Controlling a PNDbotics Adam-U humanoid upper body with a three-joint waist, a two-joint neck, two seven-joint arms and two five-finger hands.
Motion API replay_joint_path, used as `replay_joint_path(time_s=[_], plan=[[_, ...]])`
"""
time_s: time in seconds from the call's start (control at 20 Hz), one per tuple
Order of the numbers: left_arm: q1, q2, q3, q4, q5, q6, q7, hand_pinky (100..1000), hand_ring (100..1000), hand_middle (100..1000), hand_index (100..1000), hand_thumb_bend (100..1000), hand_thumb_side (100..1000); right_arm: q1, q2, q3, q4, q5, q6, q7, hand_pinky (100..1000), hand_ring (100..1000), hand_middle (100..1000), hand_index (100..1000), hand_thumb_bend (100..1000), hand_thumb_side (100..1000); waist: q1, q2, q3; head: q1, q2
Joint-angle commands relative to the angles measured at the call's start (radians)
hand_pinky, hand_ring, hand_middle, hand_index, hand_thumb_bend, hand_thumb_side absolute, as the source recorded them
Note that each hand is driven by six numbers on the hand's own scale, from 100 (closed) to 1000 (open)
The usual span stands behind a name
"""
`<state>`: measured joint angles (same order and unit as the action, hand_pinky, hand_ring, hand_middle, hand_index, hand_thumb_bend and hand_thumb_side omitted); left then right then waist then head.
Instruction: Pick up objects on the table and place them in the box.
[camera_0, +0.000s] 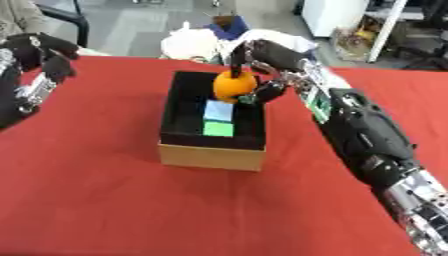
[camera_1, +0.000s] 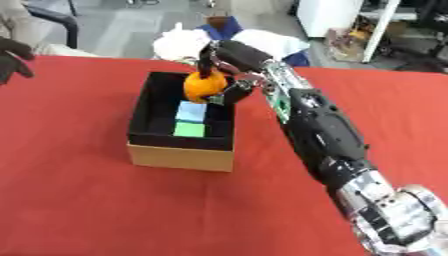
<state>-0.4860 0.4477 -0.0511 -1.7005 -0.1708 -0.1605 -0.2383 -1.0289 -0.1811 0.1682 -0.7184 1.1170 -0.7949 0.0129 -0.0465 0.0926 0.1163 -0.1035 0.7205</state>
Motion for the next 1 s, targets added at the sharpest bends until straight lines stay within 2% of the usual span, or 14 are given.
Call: replay_joint_path(time_s=[0.05,0.1,0.15,0.2,0.25,0.3,0.35,0.6,0.8,1.0], plan=[[-0.015,0.011,0.007,-0.014,0.005,0.002,0.001,630,549,605,742,310,805,-0.017,-0.007,0.009,0.008,0.019,-0.040,0.064,739,778,765,770,338,100,0.004,-0.012,-0.001,0.004,-0.008],[-0.014,0.011,0.008,-0.014,0.005,0.003,0.001,630,549,605,742,310,806,-0.016,-0.010,0.012,0.006,0.022,-0.050,0.092,747,788,781,786,330,100,0.003,-0.012,-0.002,0.005,-0.007],[-0.013,0.012,0.008,-0.013,0.005,0.003,0.001,630,548,605,742,308,810,-0.017,-0.014,0.015,-0.001,0.024,-0.058,0.119,770,816,828,839,407,238,0.003,-0.012,-0.002,0.007,-0.007],[-0.011,0.012,0.009,-0.012,0.005,0.003,0.001,630,548,605,742,307,810,-0.019,-0.019,0.016,-0.016,0.021,-0.065,0.137,774,820,836,846,424,279,0.002,-0.012,-0.004,0.008,-0.008],[-0.010,0.013,0.009,-0.011,0.005,0.004,0.001,630,548,604,742,306,812,-0.021,-0.027,0.017,-0.033,0.014,-0.069,0.150,781,826,850,858,449,370,0.002,-0.012,-0.005,0.010,-0.008],[-0.008,0.013,0.010,-0.011,0.005,0.004,0.002,630,548,604,742,305,812,-0.023,-0.035,0.018,-0.052,0.004,-0.071,0.158,781,826,850,859,458,380,0.001,-0.012,-0.006,0.012,-0.009],[-0.008,0.013,0.010,-0.011,0.005,0.004,0.002,630,548,604,742,305,813,-0.025,-0.044,0.020,-0.070,-0.009,-0.072,0.163,784,828,852,863,484,432,0.001,-0.012,-0.008,0.013,-0.009],[-0.002,0.018,0.017,-0.008,0.002,0.004,0.007,630,548,604,741,302,815,-0.041,-0.108,0.031,-0.171,-0.095,-0.064,0.165,774,812,814,849,503,446,-0.004,-0.013,-0.019,0.021,-0.010],[0.006,0.020,0.022,-0.005,0.000,0.006,0.012,631,547,603,740,298,819,-0.048,-0.164,0.034,-0.252,-0.188,-0.049,0.161,765,797,789,830,495,398,-0.007,-0.013,-0.026,0.027,-0.011],[0.016,0.021,0.031,-0.004,0.000,0.007,0.022,628,546,602,737,295,821,-0.029,-0.225,0.019,-0.339,-0.305,-0.011,0.163,757,786,766,807,462,347,-0.008,-0.012,-0.031,0.034,-0.010]])
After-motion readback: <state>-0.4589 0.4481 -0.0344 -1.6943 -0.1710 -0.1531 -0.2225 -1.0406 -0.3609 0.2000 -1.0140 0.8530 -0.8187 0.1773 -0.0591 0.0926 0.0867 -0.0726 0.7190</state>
